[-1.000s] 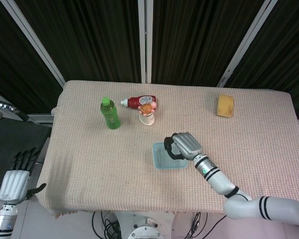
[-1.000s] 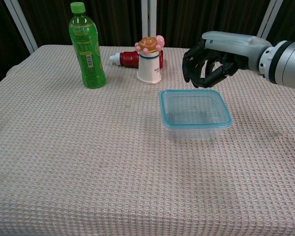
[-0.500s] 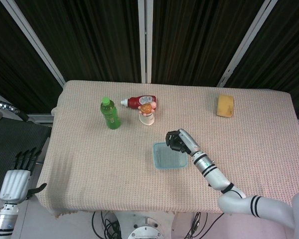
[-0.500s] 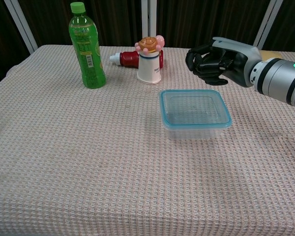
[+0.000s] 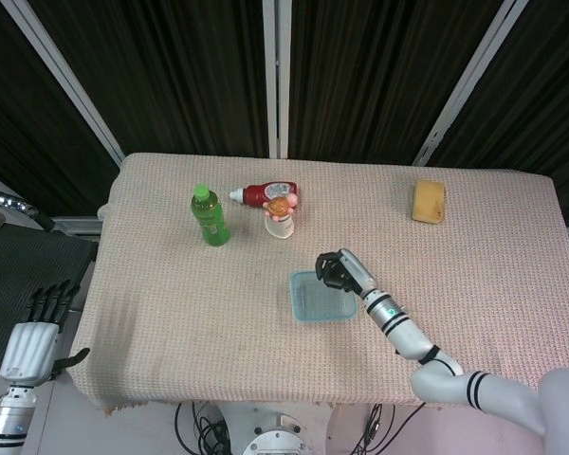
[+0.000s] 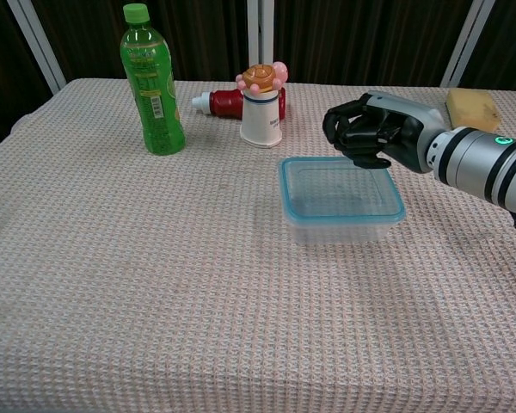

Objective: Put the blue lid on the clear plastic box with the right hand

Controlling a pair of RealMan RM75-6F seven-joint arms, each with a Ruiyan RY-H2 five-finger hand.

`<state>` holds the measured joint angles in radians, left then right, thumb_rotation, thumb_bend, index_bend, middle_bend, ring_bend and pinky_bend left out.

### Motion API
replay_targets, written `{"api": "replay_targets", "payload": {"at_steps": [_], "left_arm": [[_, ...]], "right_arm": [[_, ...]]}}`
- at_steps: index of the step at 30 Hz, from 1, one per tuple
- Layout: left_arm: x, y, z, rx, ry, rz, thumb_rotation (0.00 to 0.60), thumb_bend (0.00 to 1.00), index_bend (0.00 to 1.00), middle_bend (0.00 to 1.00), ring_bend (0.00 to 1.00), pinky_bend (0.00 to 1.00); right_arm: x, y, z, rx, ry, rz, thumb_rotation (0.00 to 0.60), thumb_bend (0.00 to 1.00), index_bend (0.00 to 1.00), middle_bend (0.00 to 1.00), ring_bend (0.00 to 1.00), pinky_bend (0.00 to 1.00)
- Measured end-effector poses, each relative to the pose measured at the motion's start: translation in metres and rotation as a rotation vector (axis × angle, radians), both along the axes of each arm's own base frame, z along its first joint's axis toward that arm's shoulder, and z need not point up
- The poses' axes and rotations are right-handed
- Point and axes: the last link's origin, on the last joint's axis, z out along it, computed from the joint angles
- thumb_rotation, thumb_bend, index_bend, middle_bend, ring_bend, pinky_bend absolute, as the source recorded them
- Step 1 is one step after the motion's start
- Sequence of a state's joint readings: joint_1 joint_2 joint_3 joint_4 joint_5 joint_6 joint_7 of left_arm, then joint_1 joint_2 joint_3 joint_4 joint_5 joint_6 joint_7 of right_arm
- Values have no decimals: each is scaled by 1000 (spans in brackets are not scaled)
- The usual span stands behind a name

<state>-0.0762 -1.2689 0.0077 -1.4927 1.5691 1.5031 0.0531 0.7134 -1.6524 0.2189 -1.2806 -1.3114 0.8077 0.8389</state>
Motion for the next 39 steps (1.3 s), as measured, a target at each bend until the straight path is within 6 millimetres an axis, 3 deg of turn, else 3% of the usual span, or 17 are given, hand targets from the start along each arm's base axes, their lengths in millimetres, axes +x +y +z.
{"api": "replay_targets", "payload": {"at_steps": [17, 25, 31, 39], "left_arm": [[-3, 0, 0, 1, -5, 3, 600, 0, 58, 0, 0, 0], [-3, -1, 0, 3, -7, 2, 600, 0, 58, 0, 0, 0], [-3, -3, 1, 7, -6, 5, 600, 0, 57, 0, 0, 0], [-4, -4, 0, 6, -7, 12, 600, 0, 58, 0, 0, 0]], "right_arm": [[0, 2, -3, -13, 0, 16, 600, 900, 1000, 951, 898, 992], [25, 14, 8, -29, -40, 110, 600, 901, 1000, 951, 895, 991], [48, 19, -9, 24, -26, 183, 600, 898, 1000, 951, 892, 991], [59, 19, -33, 62, 16, 213, 600, 898, 1000, 951, 892, 991]]}}
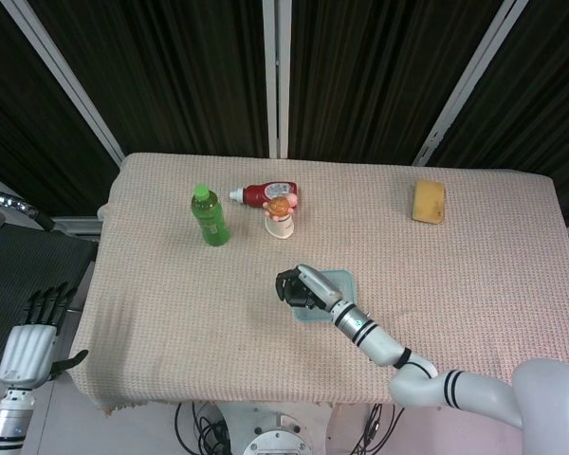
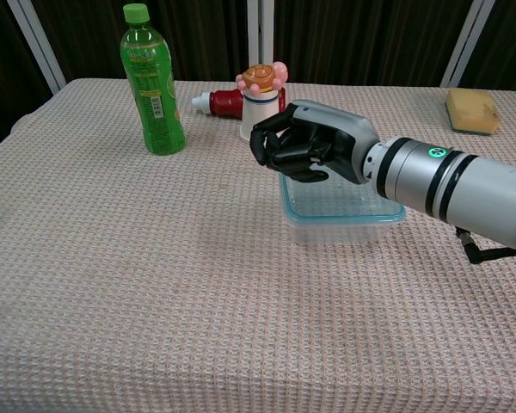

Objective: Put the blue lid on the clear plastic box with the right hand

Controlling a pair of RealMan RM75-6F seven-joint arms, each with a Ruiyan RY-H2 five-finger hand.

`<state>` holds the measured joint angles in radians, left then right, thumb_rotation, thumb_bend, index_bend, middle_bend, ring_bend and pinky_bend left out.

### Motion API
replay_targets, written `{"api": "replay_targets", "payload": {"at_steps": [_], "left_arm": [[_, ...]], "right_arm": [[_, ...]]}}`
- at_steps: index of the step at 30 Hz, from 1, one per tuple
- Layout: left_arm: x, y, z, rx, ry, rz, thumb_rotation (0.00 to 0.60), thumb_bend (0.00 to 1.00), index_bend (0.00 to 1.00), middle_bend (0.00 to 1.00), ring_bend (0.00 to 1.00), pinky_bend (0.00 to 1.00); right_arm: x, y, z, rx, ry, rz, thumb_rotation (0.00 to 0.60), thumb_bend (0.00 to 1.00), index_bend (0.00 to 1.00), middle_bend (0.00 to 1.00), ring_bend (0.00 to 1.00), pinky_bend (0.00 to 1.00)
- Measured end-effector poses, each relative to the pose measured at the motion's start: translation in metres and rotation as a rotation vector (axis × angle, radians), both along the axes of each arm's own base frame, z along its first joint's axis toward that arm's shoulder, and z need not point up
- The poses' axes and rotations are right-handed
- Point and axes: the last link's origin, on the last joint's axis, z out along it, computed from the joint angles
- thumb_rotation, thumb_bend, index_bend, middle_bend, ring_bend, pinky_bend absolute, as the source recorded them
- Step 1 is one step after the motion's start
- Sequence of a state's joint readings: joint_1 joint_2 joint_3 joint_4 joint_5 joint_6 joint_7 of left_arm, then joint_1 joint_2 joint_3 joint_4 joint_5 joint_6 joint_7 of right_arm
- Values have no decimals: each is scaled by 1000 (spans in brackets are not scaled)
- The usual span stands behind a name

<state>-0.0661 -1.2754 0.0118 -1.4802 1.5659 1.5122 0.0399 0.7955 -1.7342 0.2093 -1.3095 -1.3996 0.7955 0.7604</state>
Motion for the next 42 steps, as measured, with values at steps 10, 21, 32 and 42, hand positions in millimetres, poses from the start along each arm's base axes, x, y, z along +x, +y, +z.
{"api": "replay_targets", "payload": {"at_steps": [10, 21, 32, 42], "left_arm": [[0, 0, -1, -1, 1, -1, 600, 0, 58, 0, 0, 0], [-1, 0, 0, 2, 0, 1, 600, 0, 58, 0, 0, 0], [1, 1, -1, -1, -1, -5, 600, 0, 57, 0, 0, 0], [1, 0, 0, 3, 0, -3, 600, 0, 58, 0, 0, 0]], "right_arm": [[-2, 0, -11, 11, 30, -1, 600, 898, 1000, 951, 891, 991], [-4, 1, -10, -3, 19, -1, 600, 898, 1000, 951, 891, 991], [-9, 28, 13, 9, -16, 68, 600, 897, 1000, 951, 888, 988], [-16, 36, 0, 47, 31, 83, 600, 895, 1000, 951, 886, 987]]}}
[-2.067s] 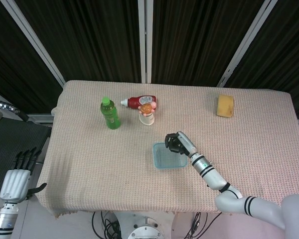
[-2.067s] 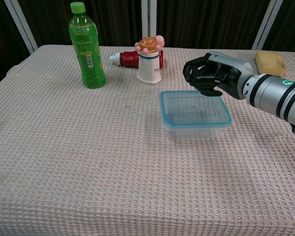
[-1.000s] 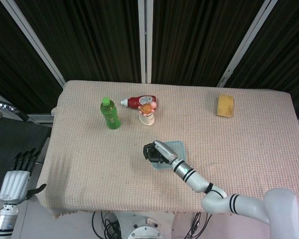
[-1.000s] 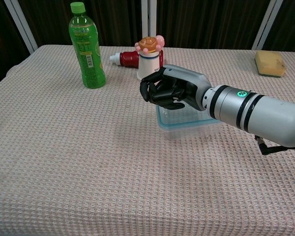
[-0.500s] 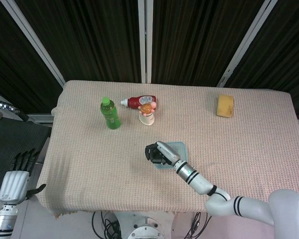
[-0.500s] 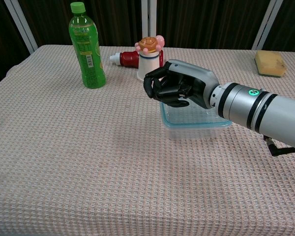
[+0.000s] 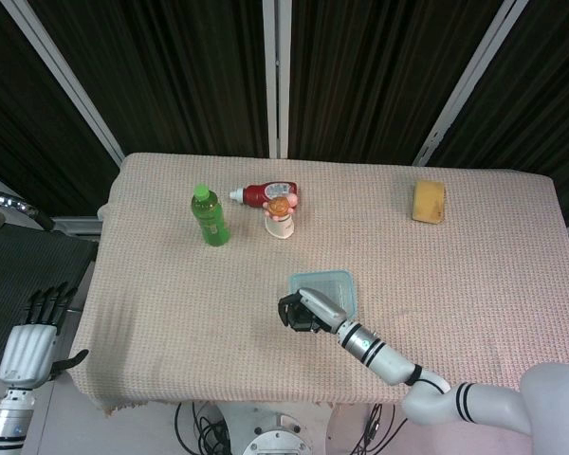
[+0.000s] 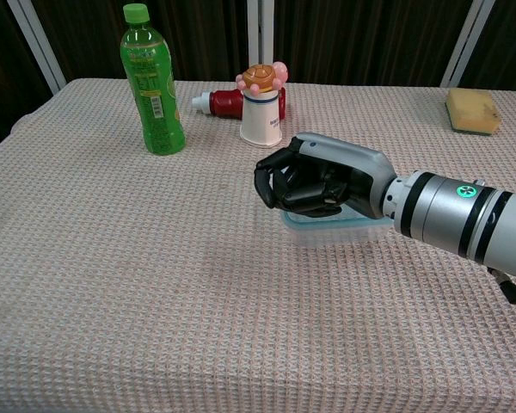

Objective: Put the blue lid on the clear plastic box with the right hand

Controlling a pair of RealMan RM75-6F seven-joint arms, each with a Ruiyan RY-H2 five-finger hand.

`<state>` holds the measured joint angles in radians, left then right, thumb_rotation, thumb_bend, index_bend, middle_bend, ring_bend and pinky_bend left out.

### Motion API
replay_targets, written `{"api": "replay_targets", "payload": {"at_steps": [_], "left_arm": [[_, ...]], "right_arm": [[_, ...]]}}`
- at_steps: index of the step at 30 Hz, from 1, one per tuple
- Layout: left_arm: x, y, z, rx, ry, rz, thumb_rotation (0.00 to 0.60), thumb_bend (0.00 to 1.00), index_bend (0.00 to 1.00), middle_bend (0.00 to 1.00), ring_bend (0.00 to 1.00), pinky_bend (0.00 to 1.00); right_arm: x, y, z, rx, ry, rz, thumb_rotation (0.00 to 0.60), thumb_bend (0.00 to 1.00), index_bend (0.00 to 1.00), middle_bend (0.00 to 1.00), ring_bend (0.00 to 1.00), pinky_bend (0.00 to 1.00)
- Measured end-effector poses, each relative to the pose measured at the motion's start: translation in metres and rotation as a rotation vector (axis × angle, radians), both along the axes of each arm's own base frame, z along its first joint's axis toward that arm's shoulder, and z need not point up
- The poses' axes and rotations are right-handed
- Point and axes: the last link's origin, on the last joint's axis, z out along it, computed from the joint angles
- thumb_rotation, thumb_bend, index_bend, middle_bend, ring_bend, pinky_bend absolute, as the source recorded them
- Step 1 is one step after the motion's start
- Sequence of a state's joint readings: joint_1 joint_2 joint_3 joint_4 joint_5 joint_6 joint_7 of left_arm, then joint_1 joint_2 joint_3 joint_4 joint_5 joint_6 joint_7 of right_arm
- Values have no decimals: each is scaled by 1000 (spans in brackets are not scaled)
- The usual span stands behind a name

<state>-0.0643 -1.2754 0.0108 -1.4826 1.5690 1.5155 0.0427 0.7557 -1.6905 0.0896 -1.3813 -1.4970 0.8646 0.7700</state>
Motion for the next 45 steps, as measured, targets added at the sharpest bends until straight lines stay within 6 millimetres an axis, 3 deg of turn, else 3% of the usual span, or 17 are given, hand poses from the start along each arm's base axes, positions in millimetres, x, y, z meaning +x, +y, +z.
{"api": "replay_targets", "payload": {"at_steps": [19, 26, 29, 31, 33, 34, 36, 40, 42, 45], "left_arm": [[-1, -1, -1, 0, -3, 2, 600, 0, 58, 0, 0, 0], [0, 1, 1, 5, -1, -4, 600, 0, 58, 0, 0, 0], [1, 2, 2, 6, 1, -11, 600, 0, 57, 0, 0, 0], [2, 4, 3, 8, 3, -14, 600, 0, 58, 0, 0, 0], [2, 5, 3, 6, 3, -15, 600, 0, 58, 0, 0, 0], [2, 6, 3, 5, 2, -16, 600, 0, 58, 0, 0, 0], [3, 8, 2, 1, 2, -19, 600, 0, 58, 0, 0, 0], [6, 12, 0, -7, 0, -30, 600, 0, 58, 0, 0, 0], [7, 15, -1, -12, 0, -35, 600, 0, 58, 0, 0, 0], [9, 20, -3, -14, 0, -39, 600, 0, 58, 0, 0, 0]], "right_arm": [[-4, 2, -2, -13, 19, 8, 600, 896, 1000, 951, 885, 986], [-2, -3, 14, -71, -38, 4, 600, 893, 1000, 951, 878, 981], [-4, -7, 27, -127, -55, 12, 600, 802, 969, 928, 840, 942], [-8, -9, 38, -187, -47, 29, 600, 671, 882, 869, 779, 852], [-15, -12, 49, -250, -7, 50, 600, 515, 721, 757, 662, 702], [-19, -12, 54, -278, 21, 59, 600, 481, 686, 729, 629, 664], [-30, -14, 66, -350, 99, 80, 600, 369, 537, 600, 471, 488], [-54, -13, 91, -504, 287, 110, 600, 252, 294, 394, 230, 249], [-70, -9, 107, -588, 405, 112, 600, 138, 142, 265, 100, 118], [-98, 1, 132, -684, 583, 78, 600, 33, 6, 62, 1, 3]]}}
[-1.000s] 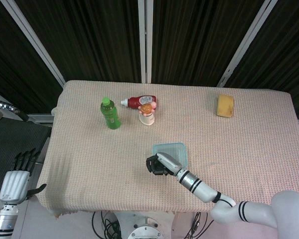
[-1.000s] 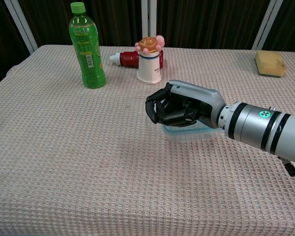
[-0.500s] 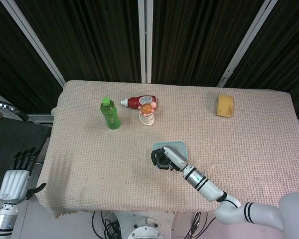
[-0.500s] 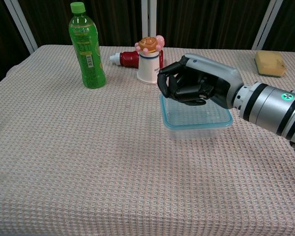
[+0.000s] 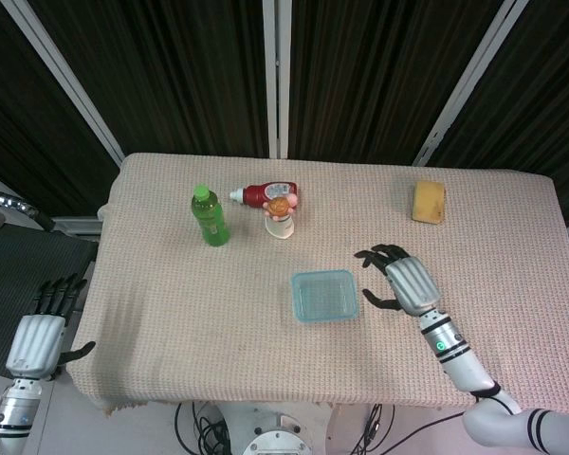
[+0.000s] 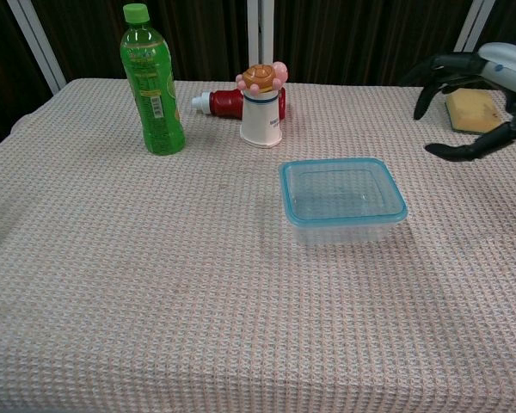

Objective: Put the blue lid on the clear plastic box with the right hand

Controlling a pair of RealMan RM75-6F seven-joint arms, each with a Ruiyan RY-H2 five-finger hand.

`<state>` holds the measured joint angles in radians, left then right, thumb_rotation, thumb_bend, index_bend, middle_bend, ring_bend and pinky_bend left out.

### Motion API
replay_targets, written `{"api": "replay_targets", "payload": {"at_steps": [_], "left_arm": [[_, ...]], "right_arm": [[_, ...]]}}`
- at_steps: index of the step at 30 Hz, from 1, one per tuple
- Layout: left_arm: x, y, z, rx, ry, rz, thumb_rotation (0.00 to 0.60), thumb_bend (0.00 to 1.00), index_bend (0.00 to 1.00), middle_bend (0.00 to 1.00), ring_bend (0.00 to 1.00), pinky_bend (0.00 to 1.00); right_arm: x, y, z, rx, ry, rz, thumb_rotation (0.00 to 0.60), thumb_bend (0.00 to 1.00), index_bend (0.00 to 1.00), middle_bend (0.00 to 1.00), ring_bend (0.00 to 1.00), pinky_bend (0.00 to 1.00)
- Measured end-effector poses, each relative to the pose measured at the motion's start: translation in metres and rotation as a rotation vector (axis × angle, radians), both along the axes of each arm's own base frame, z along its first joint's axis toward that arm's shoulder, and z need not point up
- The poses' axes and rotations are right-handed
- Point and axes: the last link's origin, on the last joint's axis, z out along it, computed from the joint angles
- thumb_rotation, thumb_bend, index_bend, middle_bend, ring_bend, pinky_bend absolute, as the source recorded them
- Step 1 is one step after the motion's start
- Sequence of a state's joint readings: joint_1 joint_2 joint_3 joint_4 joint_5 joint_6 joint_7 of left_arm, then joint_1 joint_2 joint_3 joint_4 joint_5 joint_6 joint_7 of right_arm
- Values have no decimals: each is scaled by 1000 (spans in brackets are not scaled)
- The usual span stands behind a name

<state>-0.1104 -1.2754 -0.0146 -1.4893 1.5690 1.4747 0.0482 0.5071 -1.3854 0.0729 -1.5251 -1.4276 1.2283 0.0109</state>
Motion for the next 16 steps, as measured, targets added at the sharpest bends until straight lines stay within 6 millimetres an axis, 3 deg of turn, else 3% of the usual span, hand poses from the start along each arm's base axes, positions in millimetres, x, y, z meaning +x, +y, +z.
{"api": "replay_targets", "payload": {"at_steps": [2, 6, 16], "left_arm": [[1, 2, -1, 0, 0, -3, 600, 0, 58, 0, 0, 0], [5, 7, -4, -2, 1, -12, 600, 0, 58, 0, 0, 0], [7, 9, -8, 4, -1, -6, 600, 0, 58, 0, 0, 0]], "right_arm": [[-19, 10, 18, -59, 83, -60, 600, 22, 0, 4, 0, 0], [-55, 45, 56, -147, 184, -201, 600, 21, 0, 0, 0, 0], [-89, 115, 82, -257, 151, -313, 600, 26, 0, 0, 0, 0]]}}
